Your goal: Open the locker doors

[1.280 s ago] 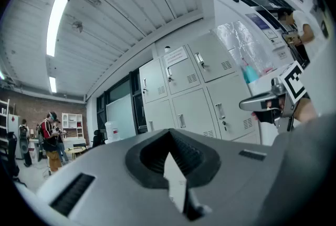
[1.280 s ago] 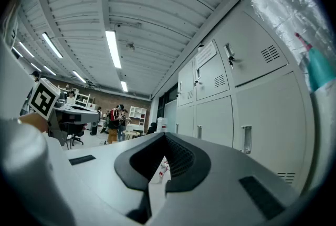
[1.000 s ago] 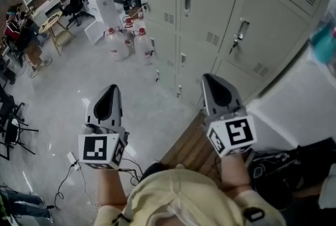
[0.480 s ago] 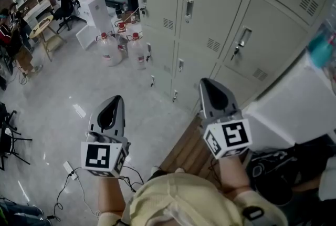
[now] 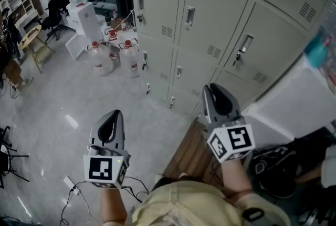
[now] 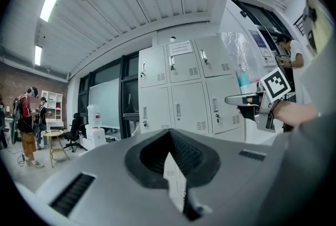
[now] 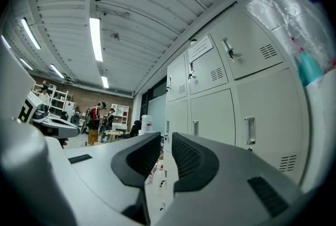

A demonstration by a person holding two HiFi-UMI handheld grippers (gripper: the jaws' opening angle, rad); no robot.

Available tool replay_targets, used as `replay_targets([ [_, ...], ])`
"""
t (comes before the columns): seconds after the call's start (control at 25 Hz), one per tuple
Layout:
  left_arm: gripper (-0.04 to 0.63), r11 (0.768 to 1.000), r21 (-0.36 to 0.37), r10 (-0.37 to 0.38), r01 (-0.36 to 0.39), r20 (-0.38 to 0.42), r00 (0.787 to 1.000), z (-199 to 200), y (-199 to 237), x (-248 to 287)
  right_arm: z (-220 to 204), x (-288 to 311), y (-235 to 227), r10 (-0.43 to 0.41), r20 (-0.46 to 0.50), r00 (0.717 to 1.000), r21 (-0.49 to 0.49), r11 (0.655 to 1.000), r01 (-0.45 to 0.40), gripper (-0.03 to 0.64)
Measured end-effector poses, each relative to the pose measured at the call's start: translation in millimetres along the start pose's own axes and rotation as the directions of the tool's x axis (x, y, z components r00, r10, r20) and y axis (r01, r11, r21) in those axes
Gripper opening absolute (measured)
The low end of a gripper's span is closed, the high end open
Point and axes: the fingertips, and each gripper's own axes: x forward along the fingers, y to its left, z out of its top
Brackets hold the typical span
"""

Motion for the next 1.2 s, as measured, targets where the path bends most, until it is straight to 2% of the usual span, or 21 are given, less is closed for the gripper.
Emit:
replay_targets([
  [0.08,-0.008,1.0,0.005,-0.023,0.024,-0.003,1.0,-5,2,8,-6,2,1,-0.021,-0.02,1.0,0.0,1.0,0.021,0.081],
  [0.24,-0.008,0.996,-0.042,-0.08,0.079,-0.011,0.997,-13,-8,38,-18,8,-17,-0.079,-0.041,0.996,0.003,0.997,0.079,0.095],
  [0.32,-0.008,0.993,-0.064,-0.103,0.102,-0.004,0.995,-12,-20,55,-21,11,-35,-0.113,-0.038,0.993,0.008,0.993,0.114,0.103],
  [0.64,-0.008,0.984,-0.042,-0.17,0.171,0.028,0.985,12,-65,134,-28,33,-128,-0.233,-0.005,0.972,0.009,0.972,0.233,0.137],
  [0.84,-0.008,0.974,-0.049,-0.222,0.219,-0.055,0.974,16,-95,179,-34,52,-179,-0.299,-0.004,0.954,0.024,0.954,0.299,0.137],
  [1.04,-0.008,0.972,-0.029,-0.233,0.233,0.015,0.972,25,-117,225,-38,72,-221,-0.331,-0.012,0.944,0.017,0.943,0.331,0.138],
  [1.2,-0.008,0.974,-0.033,-0.222,0.222,0.002,0.975,29,-127,252,-44,88,-247,-0.346,-0.017,0.938,0.016,0.938,0.346,0.137],
])
